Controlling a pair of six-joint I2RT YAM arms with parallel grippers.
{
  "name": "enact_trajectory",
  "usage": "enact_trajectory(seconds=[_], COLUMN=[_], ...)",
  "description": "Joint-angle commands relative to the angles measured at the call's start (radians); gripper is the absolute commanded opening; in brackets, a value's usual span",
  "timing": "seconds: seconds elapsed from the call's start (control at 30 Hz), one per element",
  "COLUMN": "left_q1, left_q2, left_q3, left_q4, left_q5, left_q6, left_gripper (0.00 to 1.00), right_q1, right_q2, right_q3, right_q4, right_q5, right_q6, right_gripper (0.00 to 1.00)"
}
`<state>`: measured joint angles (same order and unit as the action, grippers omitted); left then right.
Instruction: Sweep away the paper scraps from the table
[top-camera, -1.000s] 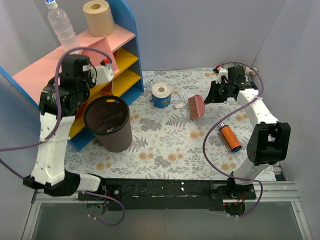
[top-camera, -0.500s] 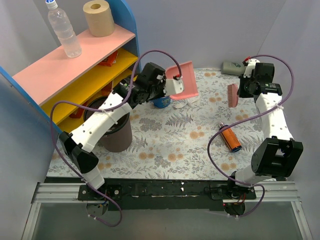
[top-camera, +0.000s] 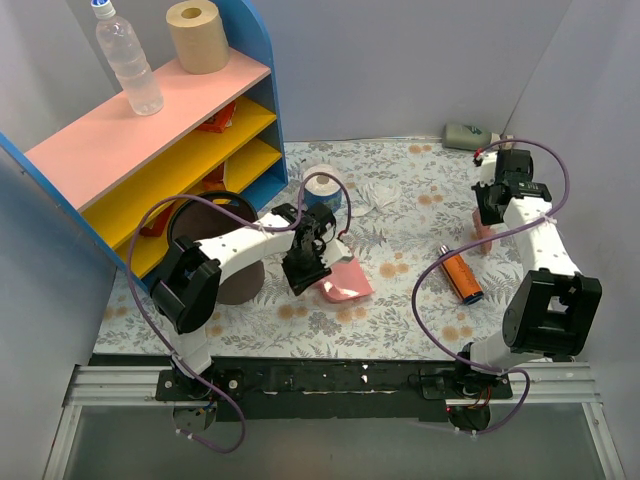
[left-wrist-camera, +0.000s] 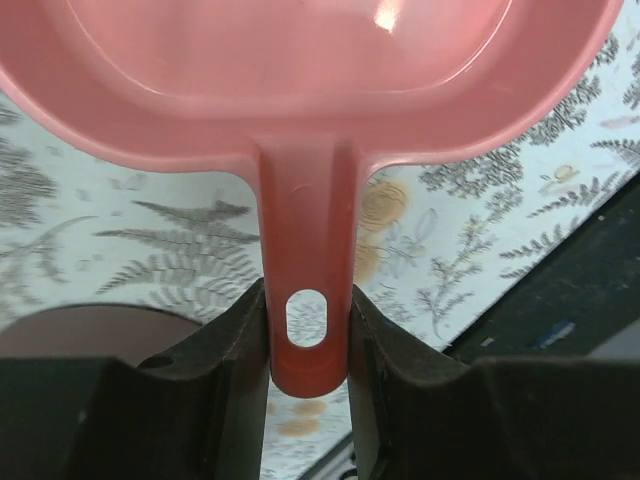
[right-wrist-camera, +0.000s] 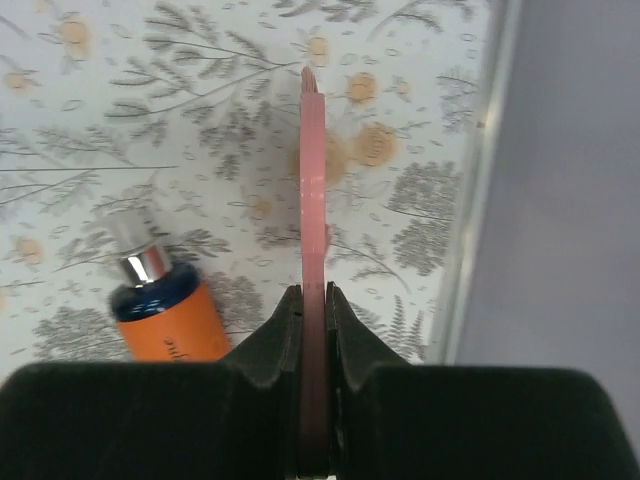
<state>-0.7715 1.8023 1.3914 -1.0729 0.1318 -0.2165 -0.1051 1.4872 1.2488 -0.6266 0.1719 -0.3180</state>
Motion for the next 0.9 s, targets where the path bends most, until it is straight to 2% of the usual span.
enact_trajectory(seconds=[0.0,0.27,0.33,0.6,0.77,0.83,0.87], left_q1=[0.000,0.000,0.000,0.003,0.003,0.001,0.003], left_q2=[-0.038,-0.043,-0.050,-0.167,-0.190,-0.184,-0.176], left_q3=[-0.080,-0.192,-0.212,-0.305,-0.331,-0.333,-0.331], left_q4=[0.068,0.172,0.179,0.228,0.295,0.320,0.324], left_q5=[0.106,0.104,0.117,0.109,0.137,0.156,0.160], left_q6=[-0.075,-0.099,-0.109,-0.112,-0.118,-0.110,-0.103], left_gripper=[0.00,0.32,0.34,0.48,0.47,0.46,0.46], right_q1=[0.018,0.088,0.091,0.091,0.104,0.156,0.203], right_q2=[0.018,0.096,0.100,0.067,0.114,0.159,0.177], right_q3=[-0.005,0.040,0.066,0.198,0.242,0.286,0.306], right_q4=[-0.004,0.033,0.021,0.030,0.074,0.093,0.100], right_q5=[-0.233,-0.595,-0.617,-0.574,-0.484,-0.430,-0.349], right_q6=[0.098,0.238,0.260,0.260,0.209,0.151,0.123], right_gripper=[0.01,0.01,0.01,0.01,0.01,0.01,0.01])
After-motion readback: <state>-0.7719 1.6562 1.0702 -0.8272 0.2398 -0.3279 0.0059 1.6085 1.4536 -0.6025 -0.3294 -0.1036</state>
